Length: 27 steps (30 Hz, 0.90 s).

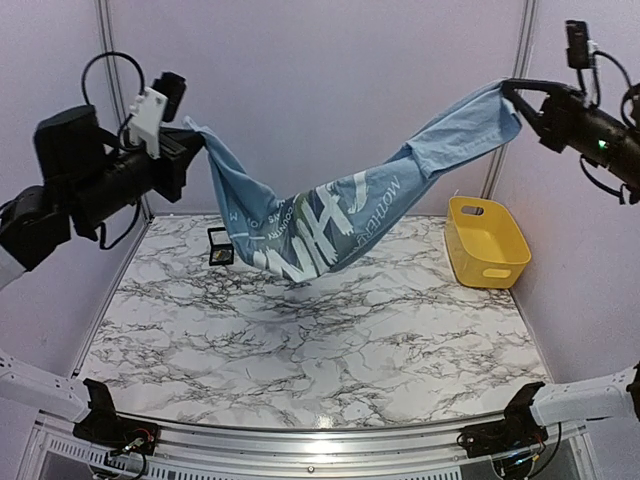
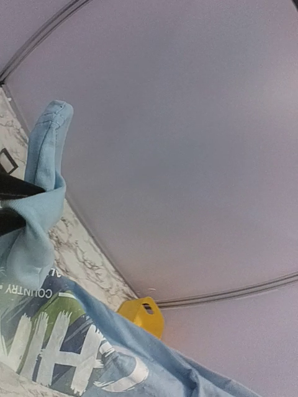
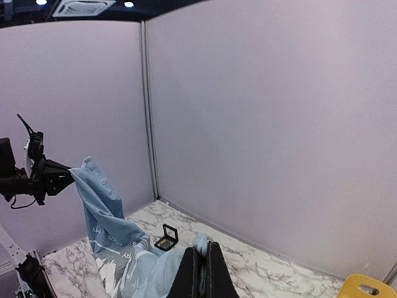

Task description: Pin the brooch onto the clothing

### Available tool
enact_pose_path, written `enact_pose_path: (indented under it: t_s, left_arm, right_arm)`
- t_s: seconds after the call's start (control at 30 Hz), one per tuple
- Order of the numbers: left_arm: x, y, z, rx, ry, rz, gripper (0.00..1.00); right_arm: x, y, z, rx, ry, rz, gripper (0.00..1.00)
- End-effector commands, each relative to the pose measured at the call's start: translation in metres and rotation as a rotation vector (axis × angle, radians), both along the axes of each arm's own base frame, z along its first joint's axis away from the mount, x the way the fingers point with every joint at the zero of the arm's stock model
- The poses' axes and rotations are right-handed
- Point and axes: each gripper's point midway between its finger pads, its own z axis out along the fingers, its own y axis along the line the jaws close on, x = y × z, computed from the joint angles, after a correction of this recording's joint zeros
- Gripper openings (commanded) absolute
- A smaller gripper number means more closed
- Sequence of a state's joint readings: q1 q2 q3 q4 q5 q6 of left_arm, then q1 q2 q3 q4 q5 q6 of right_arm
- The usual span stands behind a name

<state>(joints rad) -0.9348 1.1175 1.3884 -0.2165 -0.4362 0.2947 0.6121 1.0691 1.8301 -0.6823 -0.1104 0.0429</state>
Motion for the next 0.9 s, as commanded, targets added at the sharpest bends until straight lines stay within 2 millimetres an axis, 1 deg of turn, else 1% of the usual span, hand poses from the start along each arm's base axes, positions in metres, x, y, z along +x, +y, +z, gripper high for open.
enact_pose_path:
  t_s: [0.0, 0.07, 0.1, 0.13, 0.17, 0.23, 0.27, 0.3, 0.33, 0.37, 0.4, 0.43, 0.47, 0.5, 0.53, 0.57, 0.63, 0.67, 0.7, 0.73, 0.77, 0.8, 0.83, 0.87]
  left_arm:
    - [-0.022, 0.022, 0.04, -0.021, -0.098, 0.008, 0.0]
    - [-0.02, 0.028, 0.053, -0.053, -0.133, 0.043, 0.0]
    - [-0.016, 0.027, 0.055, -0.052, -0.148, 0.066, 0.0]
    - [-0.008, 0.023, 0.055, -0.034, -0.159, 0.088, 0.0]
    - [0.001, 0.013, 0.052, -0.009, -0.16, 0.101, 0.0]
    - [0.026, -0.016, 0.041, 0.031, -0.129, 0.082, 0.0]
    - [0.042, -0.033, 0.032, 0.038, -0.099, 0.057, 0.0]
    - [0.058, -0.049, 0.029, 0.025, -0.072, 0.026, 0.0]
    - [0.076, -0.062, 0.026, -0.001, -0.047, 0.008, 0.0]
    - [0.094, -0.073, 0.031, -0.029, -0.038, 0.0, 0.0]
    - [0.113, -0.084, 0.03, -0.041, -0.028, 0.005, 0.0]
    - [0.134, -0.096, 0.023, -0.036, -0.015, 0.021, 0.0]
    - [0.155, -0.109, 0.012, -0.021, 0.001, 0.035, 0.0]
    - [0.173, -0.122, 0.003, -0.008, 0.011, 0.045, 0.0]
    - [0.193, -0.137, -0.017, 0.017, 0.033, 0.058, 0.0]
    - [0.209, -0.15, -0.034, 0.029, 0.044, 0.066, 0.0]
    - [0.238, -0.178, -0.087, 0.058, 0.092, 0.063, 0.0]
    - [0.251, -0.192, -0.124, 0.073, 0.132, 0.057, 0.0]
    - [0.258, -0.201, -0.149, 0.078, 0.157, 0.047, 0.14]
    - [0.262, -0.21, -0.17, 0.088, 0.175, 0.029, 0.38]
    - [0.265, -0.215, -0.188, 0.107, 0.193, 0.015, 0.61]
    - [0.266, -0.219, -0.201, 0.128, 0.204, 0.006, 0.75]
    - [0.265, -0.22, -0.212, 0.153, 0.215, 0.004, 0.85]
    - [0.261, -0.22, -0.214, 0.172, 0.218, 0.0, 0.9]
  right_arm:
    - [-0.049, -0.022, 0.036, 0.068, -0.176, 0.051, 0.0]
    - [-0.039, -0.035, 0.029, 0.086, -0.145, -0.036, 0.0]
    - [-0.031, -0.04, 0.023, 0.094, -0.117, -0.089, 0.0]
    - [-0.016, -0.051, 0.014, 0.099, -0.075, -0.186, 0.0]
    - [-0.001, -0.062, 0.001, 0.101, -0.022, -0.285, 0.0]
    - [0.03, -0.082, -0.032, 0.091, 0.102, -0.492, 0.0]
    - [0.042, -0.089, -0.055, 0.06, 0.172, -0.575, 0.0]
    - [0.052, -0.093, -0.074, 0.034, 0.226, -0.642, 0.0]
    - [0.061, -0.095, -0.093, 0.001, 0.278, -0.69, 0.0]
    - [0.069, -0.094, -0.112, -0.036, 0.326, -0.714, 0.0]
    - [0.077, -0.093, -0.132, -0.071, 0.376, -0.728, 0.0]
    - [0.084, -0.093, -0.153, -0.1, 0.428, -0.739, 0.0]
    - [0.091, -0.089, -0.177, -0.128, 0.49, -0.718, 0.0]
    - [0.098, -0.089, -0.208, -0.155, 0.566, -0.709, 0.0]
    - [0.102, -0.088, -0.233, -0.166, 0.633, -0.692, 0.0]
    - [0.105, -0.087, -0.258, -0.181, 0.7, -0.668, 0.0]
    - [0.107, -0.083, -0.303, -0.214, 0.815, -0.635, 0.0]
    - [0.108, -0.08, -0.324, -0.232, 0.866, -0.624, 0.0]
    - [0.108, -0.079, -0.34, -0.244, 0.9, -0.616, 0.0]
    - [0.109, -0.078, -0.354, -0.255, 0.927, -0.61, 0.0]
    - [0.11, -0.077, -0.365, -0.259, 0.944, -0.606, 0.0]
    - [0.112, -0.076, -0.374, -0.264, 0.959, -0.6, 0.0]
    - [0.115, -0.075, -0.38, -0.266, 0.969, -0.599, 0.0]
    - [0.119, -0.075, -0.385, -0.266, 0.976, -0.597, 0.0]
